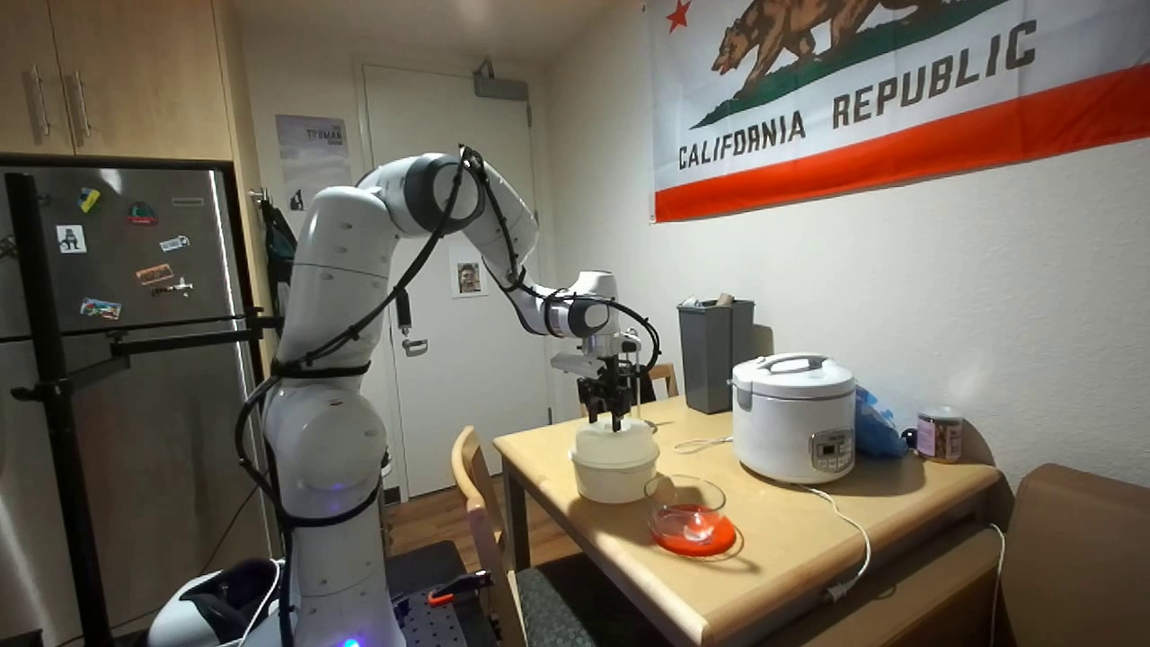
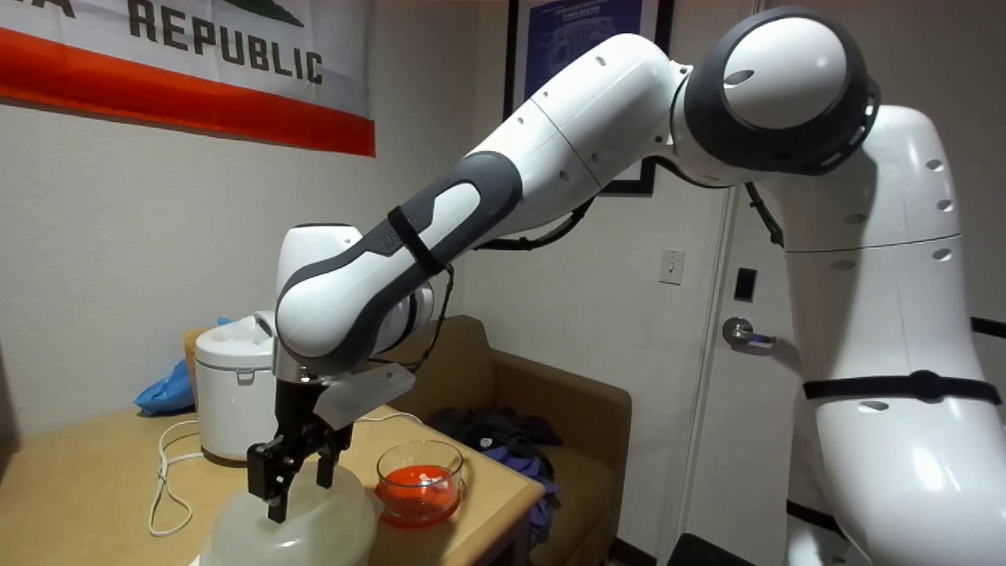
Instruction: Pick the lid on the white basin and put it on the table
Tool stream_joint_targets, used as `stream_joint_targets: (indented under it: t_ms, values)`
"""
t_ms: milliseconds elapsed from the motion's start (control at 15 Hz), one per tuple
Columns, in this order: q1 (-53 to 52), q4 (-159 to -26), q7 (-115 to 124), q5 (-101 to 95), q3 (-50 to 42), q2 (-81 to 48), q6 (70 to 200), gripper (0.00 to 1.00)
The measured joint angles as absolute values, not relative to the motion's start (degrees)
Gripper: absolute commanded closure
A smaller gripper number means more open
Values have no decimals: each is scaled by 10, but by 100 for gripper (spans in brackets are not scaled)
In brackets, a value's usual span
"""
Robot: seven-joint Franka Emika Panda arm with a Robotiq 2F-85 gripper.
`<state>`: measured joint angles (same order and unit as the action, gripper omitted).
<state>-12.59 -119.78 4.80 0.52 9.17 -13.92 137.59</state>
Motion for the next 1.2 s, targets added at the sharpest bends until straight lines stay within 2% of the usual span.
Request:
stream_joint_targets:
  t_ms: [67, 133, 867, 933, 1133, 1200]
  values:
    - [-126, -1198, 48, 6, 92, -139, 1376, 24]
    - [-126, -1198, 48, 6, 92, -139, 1376, 35]
    - [-126, -1197, 48, 6, 93, -139, 1376, 28]
    - [-126, -1196, 48, 6, 93, -139, 1376, 32]
    - [-126, -1193, 48, 6, 94, -139, 1376, 31]
    - [-126, -1192, 48, 6, 95, -139, 1376, 38]
